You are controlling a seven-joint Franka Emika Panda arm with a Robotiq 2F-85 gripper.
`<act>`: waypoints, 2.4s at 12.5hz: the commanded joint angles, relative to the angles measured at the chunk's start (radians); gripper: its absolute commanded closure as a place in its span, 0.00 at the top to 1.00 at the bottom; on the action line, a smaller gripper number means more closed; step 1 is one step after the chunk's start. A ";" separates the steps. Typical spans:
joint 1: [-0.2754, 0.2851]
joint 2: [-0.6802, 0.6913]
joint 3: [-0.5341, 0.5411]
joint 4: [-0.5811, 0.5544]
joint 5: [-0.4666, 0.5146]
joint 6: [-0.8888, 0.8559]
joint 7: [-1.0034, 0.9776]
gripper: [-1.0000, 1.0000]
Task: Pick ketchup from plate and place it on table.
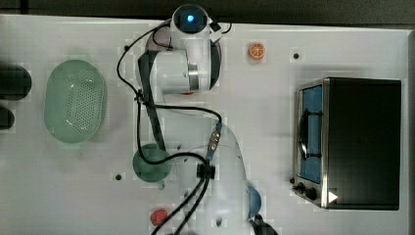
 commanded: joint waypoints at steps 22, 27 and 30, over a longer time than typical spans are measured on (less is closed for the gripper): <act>-0.145 -0.687 -0.043 -0.895 0.036 0.221 -0.030 0.59; -0.144 -0.551 -0.038 -0.896 0.036 0.332 -0.030 0.82; -0.144 -0.590 -0.033 -0.891 0.036 0.332 -0.030 1.00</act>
